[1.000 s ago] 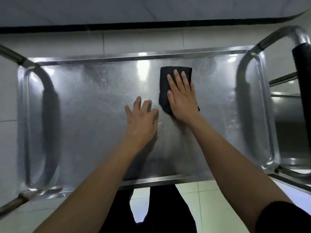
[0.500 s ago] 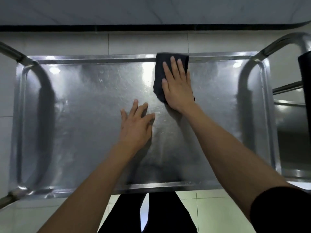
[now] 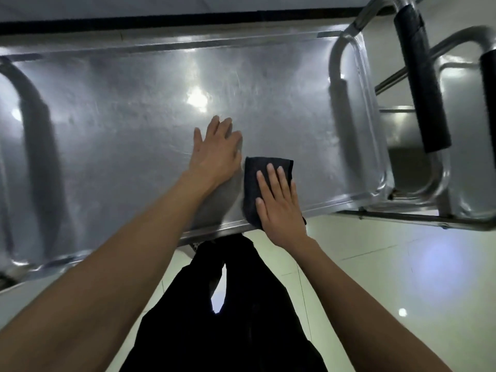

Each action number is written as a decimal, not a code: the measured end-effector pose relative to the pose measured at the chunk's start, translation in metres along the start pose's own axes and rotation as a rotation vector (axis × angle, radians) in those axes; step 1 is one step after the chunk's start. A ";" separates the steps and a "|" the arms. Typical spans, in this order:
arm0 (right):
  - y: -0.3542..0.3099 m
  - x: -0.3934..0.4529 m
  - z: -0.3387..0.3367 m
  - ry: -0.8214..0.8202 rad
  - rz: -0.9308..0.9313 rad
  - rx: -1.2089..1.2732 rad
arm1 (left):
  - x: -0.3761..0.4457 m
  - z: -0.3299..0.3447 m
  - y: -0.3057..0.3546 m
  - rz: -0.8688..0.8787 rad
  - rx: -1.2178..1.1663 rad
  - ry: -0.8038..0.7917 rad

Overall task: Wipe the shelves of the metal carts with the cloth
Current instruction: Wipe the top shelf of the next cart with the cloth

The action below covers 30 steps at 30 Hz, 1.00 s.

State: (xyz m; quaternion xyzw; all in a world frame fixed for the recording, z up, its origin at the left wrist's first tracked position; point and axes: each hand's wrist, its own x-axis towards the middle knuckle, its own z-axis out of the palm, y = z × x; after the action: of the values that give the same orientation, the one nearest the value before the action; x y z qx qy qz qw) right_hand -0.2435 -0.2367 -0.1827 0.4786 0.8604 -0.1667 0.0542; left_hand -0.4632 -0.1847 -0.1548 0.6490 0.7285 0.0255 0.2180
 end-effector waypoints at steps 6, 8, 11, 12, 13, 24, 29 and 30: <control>0.005 -0.004 -0.004 -0.011 0.029 -0.016 | -0.001 0.010 0.011 0.024 0.056 -0.044; 0.007 0.005 -0.004 0.003 0.045 -0.017 | -0.003 0.014 0.008 0.028 0.061 -0.022; 0.017 0.031 -0.010 0.028 0.073 -0.004 | -0.006 0.018 0.010 0.003 0.078 -0.020; 0.022 0.043 -0.013 0.034 0.077 0.008 | -0.005 0.017 0.012 -0.013 0.077 -0.026; 0.028 0.054 -0.016 0.039 0.072 0.018 | -0.002 0.016 0.015 -0.029 0.071 -0.020; 0.066 0.211 -0.063 0.040 -0.096 0.012 | 0.067 -0.010 0.023 -0.242 0.013 0.078; 0.062 0.301 -0.086 0.055 -0.183 -0.021 | 0.070 -0.008 0.027 -0.280 0.041 0.032; 0.059 0.319 -0.091 0.058 -0.188 -0.026 | 0.070 -0.008 0.027 -0.289 0.028 0.045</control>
State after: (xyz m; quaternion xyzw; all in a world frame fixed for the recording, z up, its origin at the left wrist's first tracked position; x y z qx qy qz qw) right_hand -0.3585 0.0798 -0.1920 0.3995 0.9048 -0.1461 0.0195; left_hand -0.4449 -0.1112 -0.1585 0.5396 0.8193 -0.0018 0.1937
